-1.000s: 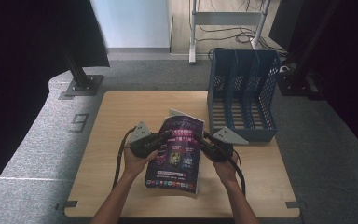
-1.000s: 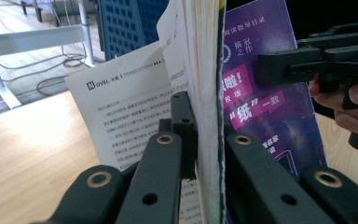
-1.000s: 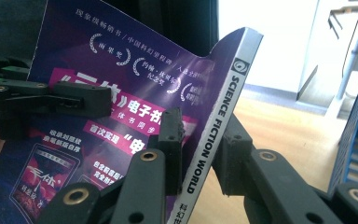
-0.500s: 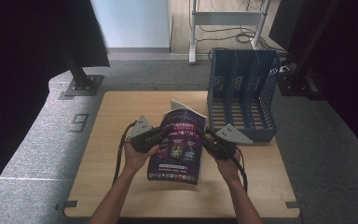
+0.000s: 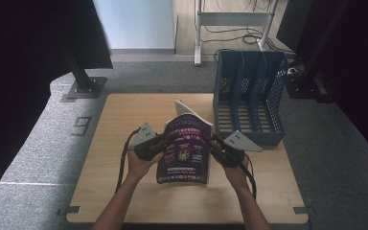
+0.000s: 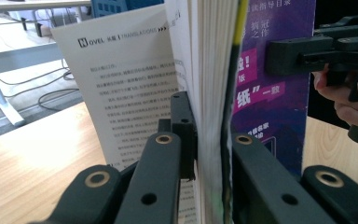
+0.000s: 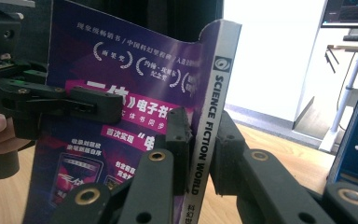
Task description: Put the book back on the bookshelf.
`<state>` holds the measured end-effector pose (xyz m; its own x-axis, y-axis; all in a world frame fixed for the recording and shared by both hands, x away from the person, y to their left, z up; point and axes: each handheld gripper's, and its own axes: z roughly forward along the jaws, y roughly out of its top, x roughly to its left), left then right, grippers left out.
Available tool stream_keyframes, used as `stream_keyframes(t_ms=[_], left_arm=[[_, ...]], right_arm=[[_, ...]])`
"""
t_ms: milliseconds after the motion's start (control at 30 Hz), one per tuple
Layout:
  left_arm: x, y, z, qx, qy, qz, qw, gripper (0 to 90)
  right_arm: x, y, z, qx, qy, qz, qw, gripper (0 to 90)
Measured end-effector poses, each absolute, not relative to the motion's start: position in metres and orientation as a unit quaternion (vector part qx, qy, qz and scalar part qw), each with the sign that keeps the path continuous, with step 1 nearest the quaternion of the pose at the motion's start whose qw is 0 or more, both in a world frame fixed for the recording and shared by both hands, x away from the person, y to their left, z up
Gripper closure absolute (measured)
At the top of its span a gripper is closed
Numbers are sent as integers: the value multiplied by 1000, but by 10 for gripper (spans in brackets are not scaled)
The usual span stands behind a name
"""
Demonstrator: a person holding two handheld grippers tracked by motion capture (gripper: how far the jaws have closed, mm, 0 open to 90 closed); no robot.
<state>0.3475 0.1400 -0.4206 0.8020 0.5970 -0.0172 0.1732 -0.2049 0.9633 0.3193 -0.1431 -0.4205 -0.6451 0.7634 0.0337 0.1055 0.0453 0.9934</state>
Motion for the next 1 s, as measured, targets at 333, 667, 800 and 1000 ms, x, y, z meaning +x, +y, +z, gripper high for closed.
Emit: stream_keyframes(t_ms=[333, 667, 800, 1000], left_arm=[[345, 149, -420, 748, 255, 178, 586, 845], [351, 152, -424, 743, 259, 179, 590, 767], [351, 151, -424, 744, 258, 172, 591, 819], [354, 154, -425, 745, 265, 163, 591, 758]], right_arm=[[308, -146, -424, 308, 673, 619, 262, 810], [304, -145, -421, 296, 685, 612, 261, 806], [306, -145, -420, 295, 688, 610, 259, 804], [302, -146, -421, 287, 688, 616, 256, 810]])
